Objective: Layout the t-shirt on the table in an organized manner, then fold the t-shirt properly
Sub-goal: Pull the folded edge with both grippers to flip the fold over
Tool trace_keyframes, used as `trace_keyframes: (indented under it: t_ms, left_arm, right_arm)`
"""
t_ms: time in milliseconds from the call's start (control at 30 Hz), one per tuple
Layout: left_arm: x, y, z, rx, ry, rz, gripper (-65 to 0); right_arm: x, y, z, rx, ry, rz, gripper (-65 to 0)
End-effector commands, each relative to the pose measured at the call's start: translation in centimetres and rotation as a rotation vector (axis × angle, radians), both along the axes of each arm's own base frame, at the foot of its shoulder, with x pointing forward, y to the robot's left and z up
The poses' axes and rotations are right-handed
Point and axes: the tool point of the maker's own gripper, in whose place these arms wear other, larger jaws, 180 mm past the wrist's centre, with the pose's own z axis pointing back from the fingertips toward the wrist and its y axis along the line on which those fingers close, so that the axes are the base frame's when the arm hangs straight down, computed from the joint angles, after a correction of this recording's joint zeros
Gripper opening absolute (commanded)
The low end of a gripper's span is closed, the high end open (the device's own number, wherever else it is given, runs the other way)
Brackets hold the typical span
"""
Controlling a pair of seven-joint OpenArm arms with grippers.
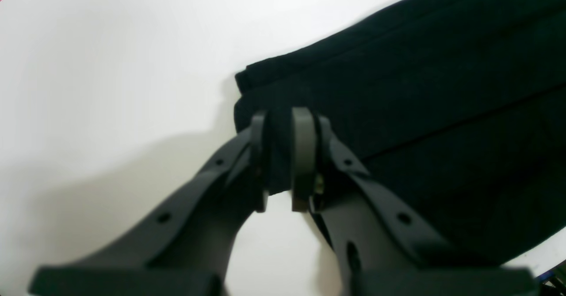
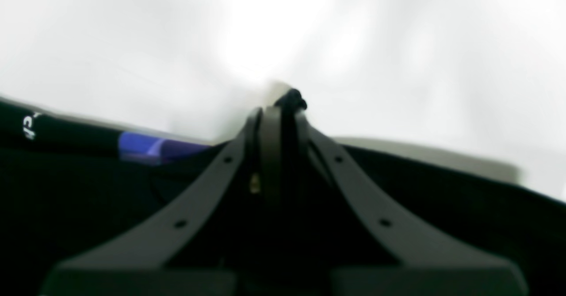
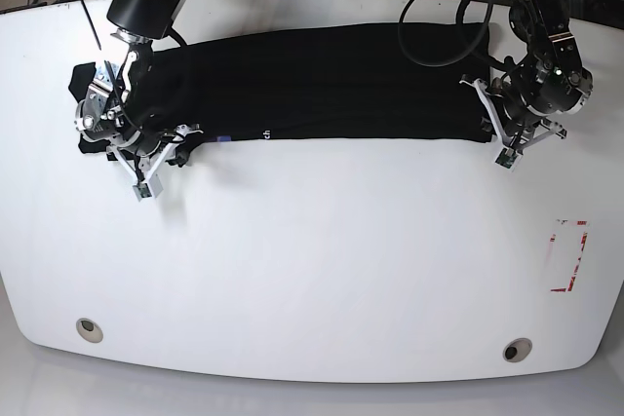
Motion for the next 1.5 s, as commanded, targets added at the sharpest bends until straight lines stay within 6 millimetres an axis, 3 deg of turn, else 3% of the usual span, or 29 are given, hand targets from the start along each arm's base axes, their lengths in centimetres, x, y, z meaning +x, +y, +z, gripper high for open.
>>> trace_keyframes:
  t_ms: [0, 233, 633, 1233, 1333, 1467]
  left_arm:
    - [0.8, 0.0, 1.1, 0.001, -0.043, -0.006, -58.1]
    - [0.8, 0.0, 1.0, 0.0, -0.042, -0.008, -58.1]
    - [0.8, 0.0, 1.0, 0.0, -0.042, -0.008, -58.1]
    - [0.8, 0.0, 1.0, 0.003, -0.041, -0.008, -58.1]
    - [0.8, 0.0, 1.0, 0.003, -0.041, -0.008, -58.1]
    - [0.8, -0.1, 1.0, 0.001, -0.041, -0.008, -58.1]
  right_arm:
    - [1.9, -0.7, 3.2, -0.03, -0.106, 0.0, -62.9]
    - [1.5, -0.9, 6.3, -0.111, -0.154, 0.015, -62.9]
    - [-2.4, -0.1, 9.3, -0.231, -0.163, 0.034, -62.9]
    - [-8.7, 1.5, 5.8, -0.172, -0.028, 0.067, -62.8]
    - [-9.6, 2.0, 5.4, -0.137, -0.018, 0.074, -56.1]
    - [-10.3, 1.2, 5.3, -0.121, -0.012, 0.036, -39.2]
